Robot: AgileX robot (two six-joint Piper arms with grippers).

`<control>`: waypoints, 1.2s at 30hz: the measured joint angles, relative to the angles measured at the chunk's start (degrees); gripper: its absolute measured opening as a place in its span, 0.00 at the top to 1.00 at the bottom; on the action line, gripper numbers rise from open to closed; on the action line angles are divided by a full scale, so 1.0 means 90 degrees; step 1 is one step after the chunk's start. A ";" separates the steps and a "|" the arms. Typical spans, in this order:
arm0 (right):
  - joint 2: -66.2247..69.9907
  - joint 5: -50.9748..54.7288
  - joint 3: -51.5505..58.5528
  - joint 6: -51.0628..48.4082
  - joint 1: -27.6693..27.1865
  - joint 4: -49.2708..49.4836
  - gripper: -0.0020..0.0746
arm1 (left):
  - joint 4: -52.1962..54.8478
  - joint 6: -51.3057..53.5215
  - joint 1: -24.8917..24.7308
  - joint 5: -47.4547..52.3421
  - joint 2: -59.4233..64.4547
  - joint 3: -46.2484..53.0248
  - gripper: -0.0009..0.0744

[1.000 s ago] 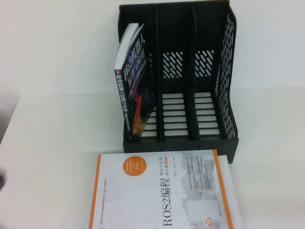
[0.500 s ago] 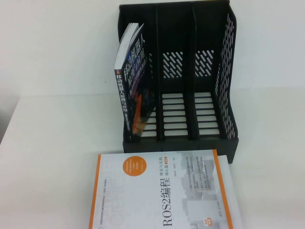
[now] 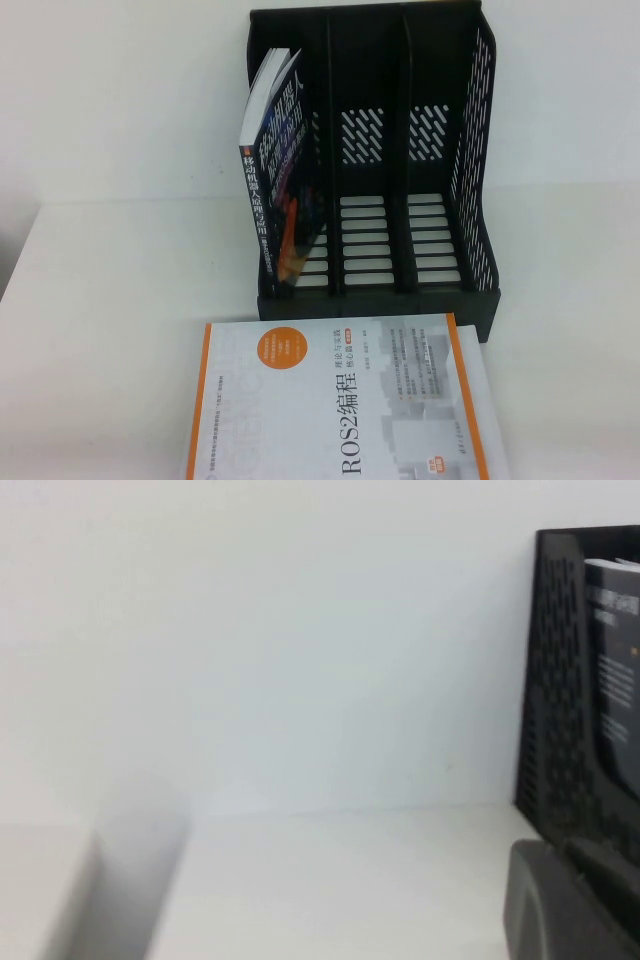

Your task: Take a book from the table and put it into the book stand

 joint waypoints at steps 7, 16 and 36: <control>0.0000 0.0000 0.0000 0.0000 0.0000 0.0000 0.98 | 0.3871 -0.5008 0.0000 0.1614 0.0000 0.0000 0.99; 0.0000 0.0000 0.0000 0.0000 0.0000 0.0000 0.98 | 0.3927 -0.5034 0.0000 0.2238 -0.0009 -0.0012 0.99; 0.0000 0.0000 0.0000 0.0000 0.0000 0.0000 0.98 | 0.3927 -0.4171 -0.0292 0.2288 -0.0009 -0.0025 0.99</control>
